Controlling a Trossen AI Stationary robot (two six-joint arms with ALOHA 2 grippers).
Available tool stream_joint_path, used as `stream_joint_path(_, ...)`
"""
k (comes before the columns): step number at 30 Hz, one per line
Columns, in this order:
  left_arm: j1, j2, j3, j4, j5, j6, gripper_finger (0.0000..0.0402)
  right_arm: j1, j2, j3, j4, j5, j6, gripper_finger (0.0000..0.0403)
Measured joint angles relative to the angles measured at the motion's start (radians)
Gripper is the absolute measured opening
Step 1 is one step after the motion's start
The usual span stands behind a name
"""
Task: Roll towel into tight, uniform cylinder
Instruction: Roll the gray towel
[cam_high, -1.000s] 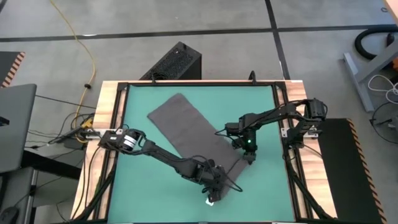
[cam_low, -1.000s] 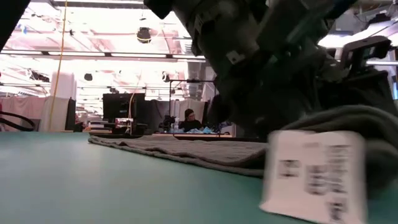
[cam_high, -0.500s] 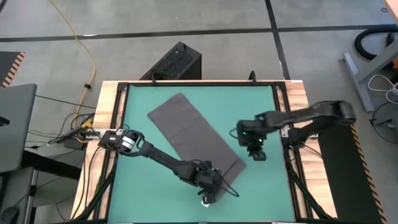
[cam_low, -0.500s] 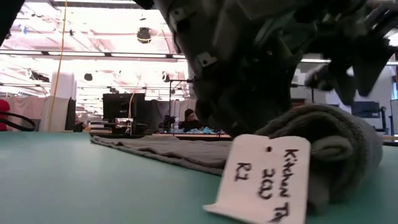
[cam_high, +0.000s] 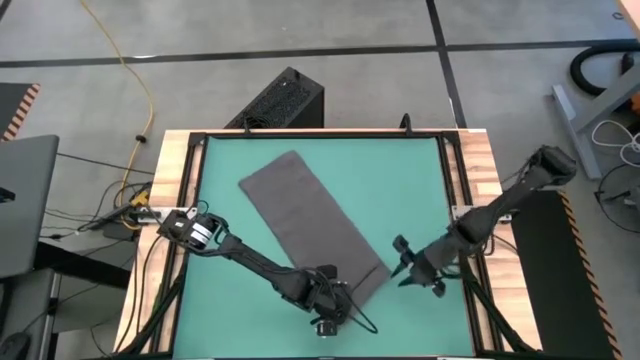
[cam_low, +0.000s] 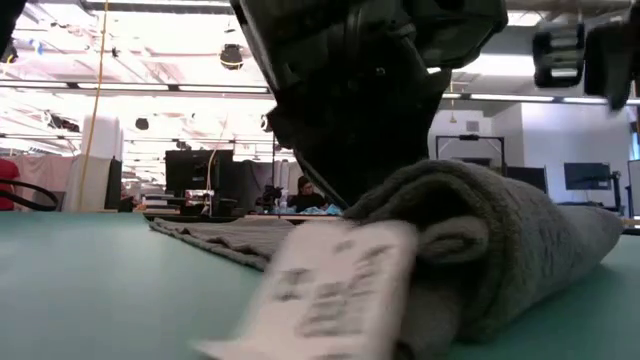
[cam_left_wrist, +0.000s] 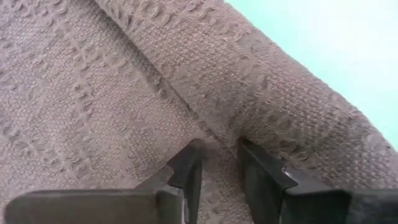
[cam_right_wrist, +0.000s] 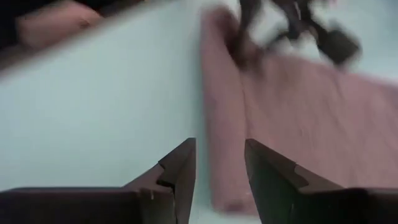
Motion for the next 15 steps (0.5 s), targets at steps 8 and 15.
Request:
stream_joint_path(8,-0.005,-0.004,-0.001,0.013,0.005,-0.012,0.0052,0.017,0.176,0.002,0.01,0.127,0.147,0.0209)
stream_joint_path(15,-0.005,-0.005,-0.001,0.014,0.002,-0.006,0.0045,0.023,0.312,0.041,0.009,0.182,0.143,0.0249)
